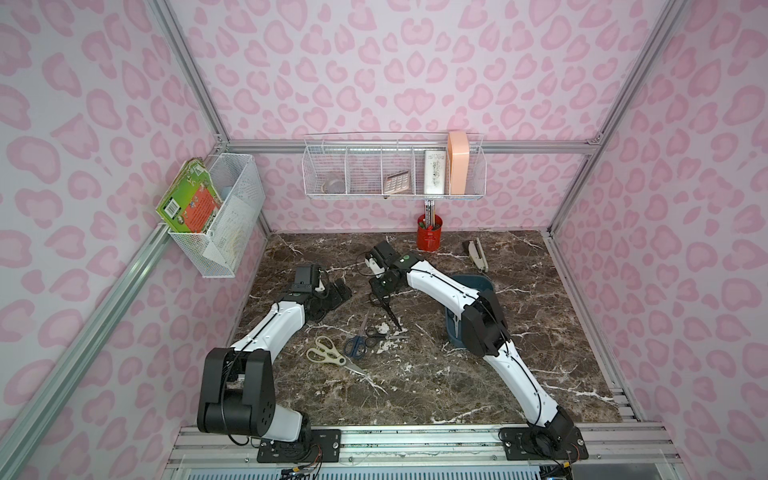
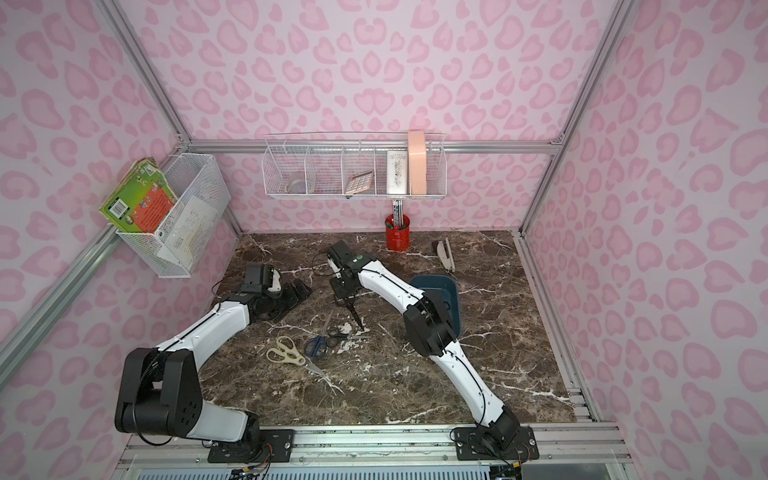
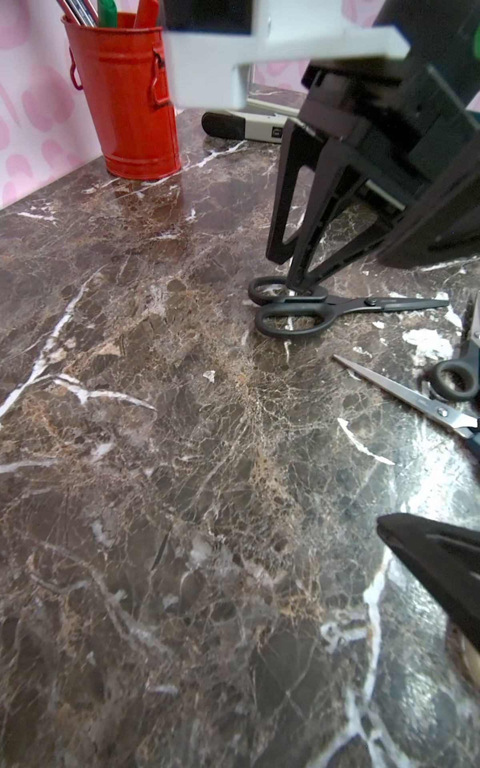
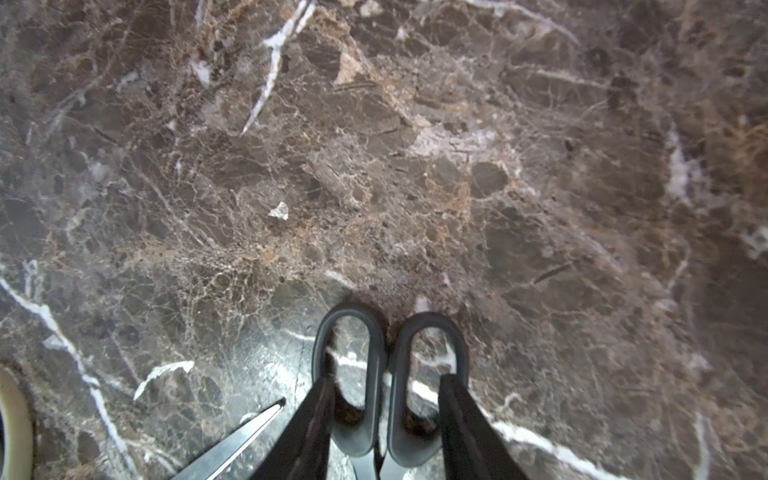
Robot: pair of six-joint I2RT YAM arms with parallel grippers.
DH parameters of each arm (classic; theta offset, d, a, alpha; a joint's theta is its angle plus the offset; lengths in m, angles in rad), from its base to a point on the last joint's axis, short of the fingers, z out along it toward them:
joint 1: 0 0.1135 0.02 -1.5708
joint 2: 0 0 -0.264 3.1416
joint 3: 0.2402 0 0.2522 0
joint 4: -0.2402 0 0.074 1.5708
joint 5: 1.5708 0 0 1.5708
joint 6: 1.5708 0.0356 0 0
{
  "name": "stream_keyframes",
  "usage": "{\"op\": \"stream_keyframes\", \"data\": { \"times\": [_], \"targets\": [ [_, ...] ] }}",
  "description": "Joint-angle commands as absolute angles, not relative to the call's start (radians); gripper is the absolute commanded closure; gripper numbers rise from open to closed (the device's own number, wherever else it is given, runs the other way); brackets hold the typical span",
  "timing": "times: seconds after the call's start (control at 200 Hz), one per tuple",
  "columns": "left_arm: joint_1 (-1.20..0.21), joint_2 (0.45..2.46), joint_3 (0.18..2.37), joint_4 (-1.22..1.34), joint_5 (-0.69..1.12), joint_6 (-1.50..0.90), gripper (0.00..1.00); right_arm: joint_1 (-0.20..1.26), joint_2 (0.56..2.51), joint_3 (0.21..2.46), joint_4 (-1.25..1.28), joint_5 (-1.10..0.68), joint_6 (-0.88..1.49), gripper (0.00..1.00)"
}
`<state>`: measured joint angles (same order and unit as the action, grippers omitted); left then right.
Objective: Put the scissors into the storage box
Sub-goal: Pick up the scissors from the center of the board.
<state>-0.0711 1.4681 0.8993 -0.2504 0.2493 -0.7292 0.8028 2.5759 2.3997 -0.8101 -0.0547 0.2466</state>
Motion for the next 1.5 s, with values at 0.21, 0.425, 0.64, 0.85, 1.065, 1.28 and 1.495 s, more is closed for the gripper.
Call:
{"op": "stream_keyframes", "data": {
  "times": [0.21, 0.425, 0.64, 0.85, 1.065, 1.28, 1.495],
  "targets": [
    [-0.071, 1.466, 0.888, -0.229, 0.272, -0.740, 0.03, 0.818, 2.583, 2.376, -0.817, -0.024, 0.248, 0.61],
    [-0.070, 1.474, 0.888, -0.230, 0.274, -0.738, 0.03, 0.829, 2.605, 2.376, -0.808, -0.023, 0.246, 0.62],
    [-0.069, 1.478, 0.888, -0.231, 0.272, -0.738, 0.03, 0.830, 2.618, 2.378, -0.831, 0.018, 0.241, 0.67],
    [-0.069, 1.482, 0.888, -0.231, 0.272, -0.737, 0.03, 0.829, 2.609, 2.353, -0.878, 0.083, 0.212, 0.76],
    [-0.069, 1.479, 0.888, -0.233, 0.266, -0.734, 0.03, 0.789, 2.495, 2.163, -0.875, 0.070, 0.198, 0.76],
    [-0.069, 1.482, 0.888, -0.232, 0.261, -0.733, 0.03, 0.758, 2.424, 2.067, -0.937, 0.019, 0.199, 0.75],
    [-0.068, 1.479, 0.887, -0.235, 0.253, -0.730, 0.03, 0.759, 2.424, 2.028, -0.959, 0.023, 0.205, 0.71]
  ]
}}
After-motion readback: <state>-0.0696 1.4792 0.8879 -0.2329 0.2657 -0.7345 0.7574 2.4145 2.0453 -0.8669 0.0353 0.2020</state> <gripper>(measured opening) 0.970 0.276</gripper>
